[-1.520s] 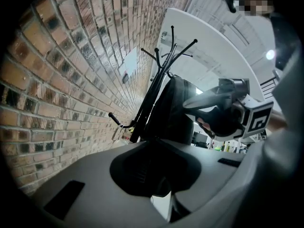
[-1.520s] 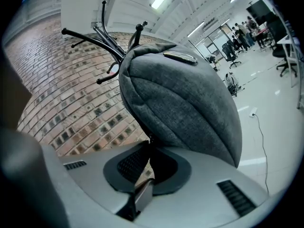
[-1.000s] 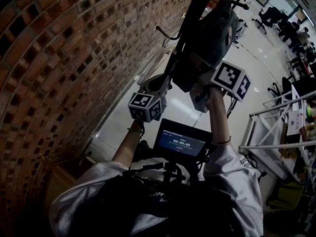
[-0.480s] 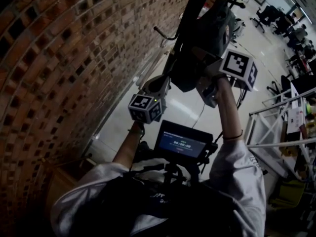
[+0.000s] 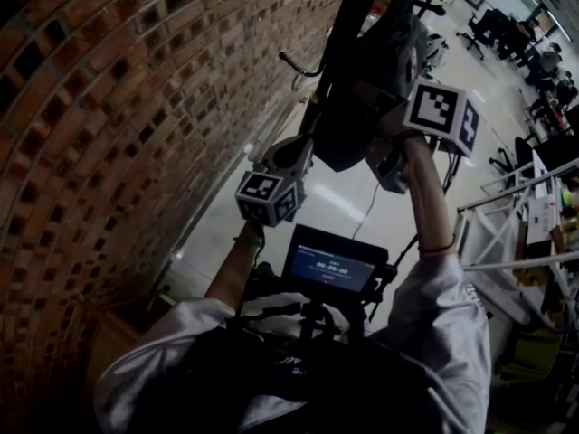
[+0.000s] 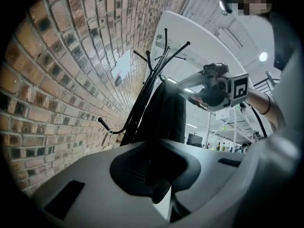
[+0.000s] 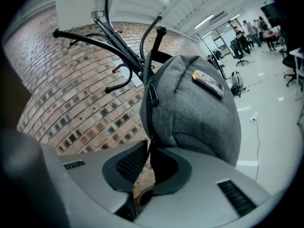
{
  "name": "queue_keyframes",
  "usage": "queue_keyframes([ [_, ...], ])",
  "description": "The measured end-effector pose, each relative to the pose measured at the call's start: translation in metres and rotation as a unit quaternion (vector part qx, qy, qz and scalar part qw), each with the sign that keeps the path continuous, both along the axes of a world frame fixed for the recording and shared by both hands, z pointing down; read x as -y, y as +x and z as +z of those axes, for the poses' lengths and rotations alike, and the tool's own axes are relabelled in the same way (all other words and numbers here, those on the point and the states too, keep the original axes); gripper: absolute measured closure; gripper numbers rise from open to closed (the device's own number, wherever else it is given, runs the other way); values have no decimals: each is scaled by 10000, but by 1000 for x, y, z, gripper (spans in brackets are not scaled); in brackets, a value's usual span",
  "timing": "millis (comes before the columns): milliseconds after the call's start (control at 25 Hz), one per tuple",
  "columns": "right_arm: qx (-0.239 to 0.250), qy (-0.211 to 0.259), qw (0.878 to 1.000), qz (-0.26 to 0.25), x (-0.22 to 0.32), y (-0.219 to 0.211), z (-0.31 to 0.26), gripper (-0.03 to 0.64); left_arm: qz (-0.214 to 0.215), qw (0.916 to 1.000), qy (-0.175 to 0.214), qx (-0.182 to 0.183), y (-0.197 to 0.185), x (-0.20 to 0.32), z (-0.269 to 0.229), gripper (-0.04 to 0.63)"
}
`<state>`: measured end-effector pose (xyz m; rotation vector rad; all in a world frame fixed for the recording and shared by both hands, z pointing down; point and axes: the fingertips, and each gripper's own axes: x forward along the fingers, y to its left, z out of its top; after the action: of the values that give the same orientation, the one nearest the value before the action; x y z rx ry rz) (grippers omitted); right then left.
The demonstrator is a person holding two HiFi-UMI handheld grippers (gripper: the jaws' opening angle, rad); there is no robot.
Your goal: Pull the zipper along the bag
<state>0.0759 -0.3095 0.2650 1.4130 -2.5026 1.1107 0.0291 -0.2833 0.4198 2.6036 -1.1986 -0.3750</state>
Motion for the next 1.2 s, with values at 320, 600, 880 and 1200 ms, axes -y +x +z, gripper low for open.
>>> queue_keyframes([
  [320,-16,-345,9994,-99,-1,2,5,588,34,9993,283,-250,-8,7,-43,572],
  [600,-55,-574,9982,-179,1,8,1,588,249,9983,476,-247,11,2,-47,572],
  [880,-469,26,9986,-258,-2,2,3,581,483,9968,607,-214,27,0,-56,572],
  [1200,-339,187,9987,-340,-10,2,5,583,700,9897,1182,405,50,9,-91,572],
])
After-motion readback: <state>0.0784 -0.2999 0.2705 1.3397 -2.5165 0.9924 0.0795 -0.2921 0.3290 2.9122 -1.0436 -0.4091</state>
